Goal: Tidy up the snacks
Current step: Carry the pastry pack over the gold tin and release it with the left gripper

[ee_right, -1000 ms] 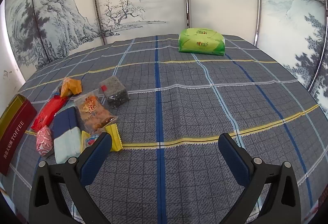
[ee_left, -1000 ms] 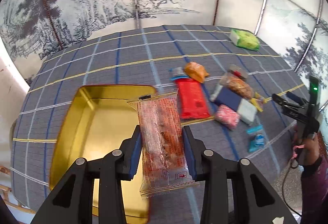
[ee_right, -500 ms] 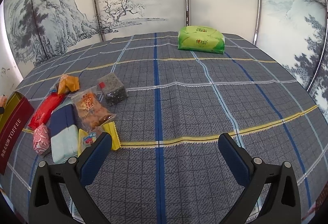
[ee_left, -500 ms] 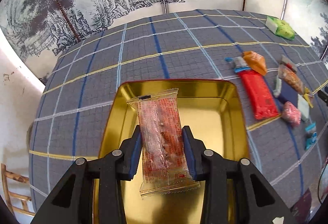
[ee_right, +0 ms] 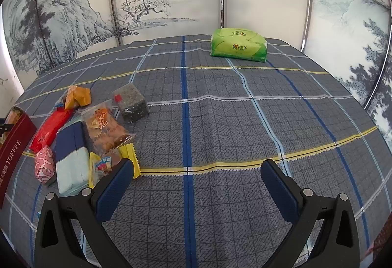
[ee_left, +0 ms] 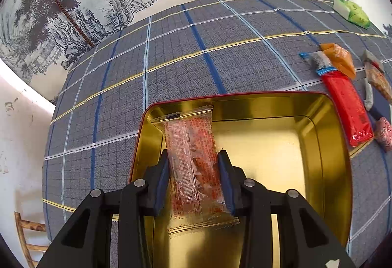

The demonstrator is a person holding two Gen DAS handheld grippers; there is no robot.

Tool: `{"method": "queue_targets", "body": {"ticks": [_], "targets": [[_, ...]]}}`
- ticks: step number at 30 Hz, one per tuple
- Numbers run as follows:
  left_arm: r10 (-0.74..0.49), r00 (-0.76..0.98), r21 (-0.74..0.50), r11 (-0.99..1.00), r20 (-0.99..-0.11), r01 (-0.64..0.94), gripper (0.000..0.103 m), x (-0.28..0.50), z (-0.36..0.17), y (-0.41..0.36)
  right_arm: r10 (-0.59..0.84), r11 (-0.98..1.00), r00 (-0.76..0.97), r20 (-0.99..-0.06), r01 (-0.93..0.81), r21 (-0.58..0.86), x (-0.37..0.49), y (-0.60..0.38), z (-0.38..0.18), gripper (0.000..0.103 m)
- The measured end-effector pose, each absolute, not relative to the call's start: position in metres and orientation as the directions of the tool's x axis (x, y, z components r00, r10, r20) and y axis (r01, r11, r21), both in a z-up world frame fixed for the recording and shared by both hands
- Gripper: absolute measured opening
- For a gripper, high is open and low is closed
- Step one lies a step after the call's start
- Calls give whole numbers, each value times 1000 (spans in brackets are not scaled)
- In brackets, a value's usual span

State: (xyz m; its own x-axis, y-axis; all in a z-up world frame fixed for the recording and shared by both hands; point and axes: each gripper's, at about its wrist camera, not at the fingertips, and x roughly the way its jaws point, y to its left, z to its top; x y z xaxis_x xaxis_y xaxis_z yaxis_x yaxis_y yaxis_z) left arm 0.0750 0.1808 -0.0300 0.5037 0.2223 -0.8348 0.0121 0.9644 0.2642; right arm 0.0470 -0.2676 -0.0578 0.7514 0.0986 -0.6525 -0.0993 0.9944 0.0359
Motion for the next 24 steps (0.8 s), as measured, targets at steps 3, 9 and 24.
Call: {"method": "queue_targets", "body": {"ticks": [3,9,24], "targets": [[234,504,274,962,-831,5,35,78,-32,182,93,995,750,-654,-97,30,48,-267,-58,103],[309,515,345,938,-799,-27,40,78,-32,184,87,995,750,-655,-93,25,47,-267,-59,103],[257,886,72,966,-385,-248,93,-83,58,149,426,902,705,-567,-380,205,-24,-221,-31,90]]}}
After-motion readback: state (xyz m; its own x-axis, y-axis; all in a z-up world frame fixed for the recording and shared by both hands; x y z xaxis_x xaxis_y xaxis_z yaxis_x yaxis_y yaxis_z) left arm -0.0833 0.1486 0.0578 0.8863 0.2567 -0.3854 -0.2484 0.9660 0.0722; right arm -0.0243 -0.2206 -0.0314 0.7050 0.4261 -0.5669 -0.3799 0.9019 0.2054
